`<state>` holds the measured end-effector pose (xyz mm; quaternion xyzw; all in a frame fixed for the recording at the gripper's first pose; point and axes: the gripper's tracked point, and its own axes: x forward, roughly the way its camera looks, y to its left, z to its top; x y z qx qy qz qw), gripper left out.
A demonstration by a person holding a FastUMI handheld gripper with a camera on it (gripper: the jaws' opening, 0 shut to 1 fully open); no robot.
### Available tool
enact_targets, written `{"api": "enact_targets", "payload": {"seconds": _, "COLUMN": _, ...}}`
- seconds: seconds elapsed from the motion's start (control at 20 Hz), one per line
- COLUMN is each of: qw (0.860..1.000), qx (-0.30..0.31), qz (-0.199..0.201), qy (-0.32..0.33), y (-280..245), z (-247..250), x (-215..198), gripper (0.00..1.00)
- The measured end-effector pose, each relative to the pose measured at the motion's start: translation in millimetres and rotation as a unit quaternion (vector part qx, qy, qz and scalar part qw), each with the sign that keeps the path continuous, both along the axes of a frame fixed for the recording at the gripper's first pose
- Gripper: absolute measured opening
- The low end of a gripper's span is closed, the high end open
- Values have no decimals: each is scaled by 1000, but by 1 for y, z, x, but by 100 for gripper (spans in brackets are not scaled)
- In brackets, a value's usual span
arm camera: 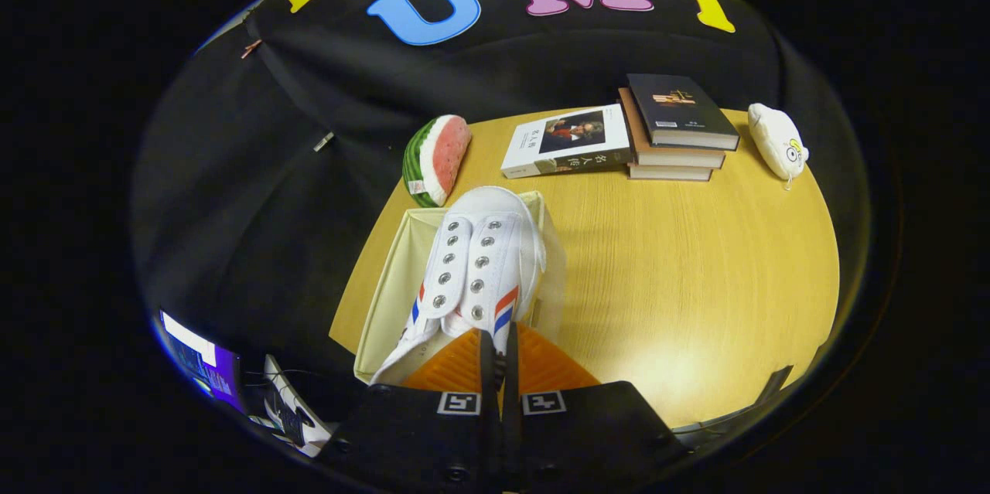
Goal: Open the storage box then place both shoes into the box .Put the left shoe in first, then the right shoe, with the right side of both shoes facing outward in a uniform manner.
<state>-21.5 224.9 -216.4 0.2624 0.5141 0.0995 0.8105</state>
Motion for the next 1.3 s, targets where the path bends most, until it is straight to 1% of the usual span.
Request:
{"api": "enact_targets", "payload": {"seconds": 0.15, "qw": 1000, "qx": -24, "qz": 10, "qy": 14, "y": 11, "z": -12, "x": 2, "gripper": 5}}
{"api": "enact_targets", "payload": {"seconds": 0.3, "qw": 999, "qx": -41, "qz": 1, "qy": 32, "y": 14, "z": -11, "x": 3, "gripper": 5}}
{"api": "enact_targets", "payload": {"seconds": 0.4, "qw": 998, "qx": -37, "qz": -7, "qy": 41, "y": 17, "z": -7, "x": 0, "gripper": 5}}
{"api": "enact_targets", "payload": {"seconds": 0.5, "qw": 998, "qx": -35, "qz": -9, "qy": 53, "y": 20, "z": -15, "x": -5, "gripper": 5}}
{"api": "enact_targets", "payload": {"seconds": 0.55, "qw": 997, "qx": -46, "qz": -8, "qy": 54, "y": 18, "z": -22, "x": -5, "gripper": 5}}
{"api": "enact_targets", "payload": {"seconds": 0.85, "qw": 993, "qx": -103, "qz": 20, "qy": 52, "y": 16, "z": -46, "x": -7, "gripper": 5}}
{"api": "enact_targets", "payload": {"seconds": 0.9, "qw": 993, "qx": -106, "qz": 27, "qy": 54, "y": 18, "z": -49, "x": -7, "gripper": 5}}
{"api": "enact_targets", "payload": {"seconds": 0.95, "qw": 994, "qx": -91, "qz": 31, "qy": 53, "y": 24, "z": -46, "x": -7, "gripper": 6}}
{"api": "enact_targets", "payload": {"seconds": 1.0, "qw": 996, "qx": -74, "qz": 23, "qy": 50, "y": 29, "z": -41, "x": -5, "gripper": 17}}
{"api": "enact_targets", "payload": {"seconds": 1.1, "qw": 998, "qx": -44, "qz": 10, "qy": 34, "y": 36, "z": -24, "x": 2, "gripper": 58}}
{"api": "enact_targets", "payload": {"seconds": 1.2, "qw": 998, "qx": -62, "qz": 8, "qy": 13, "y": 24, "z": -17, "x": 5, "gripper": 99}}
{"api": "enact_targets", "payload": {"seconds": 1.25, "qw": 998, "qx": -68, "qz": 7, "qy": -1, "y": 19, "z": -10, "x": 6, "gripper": 96}}
{"api": "enact_targets", "payload": {"seconds": 1.3, "qw": 998, "qx": -66, "qz": -1, "qy": -18, "y": 13, "z": -2, "x": 10, "gripper": 99}}
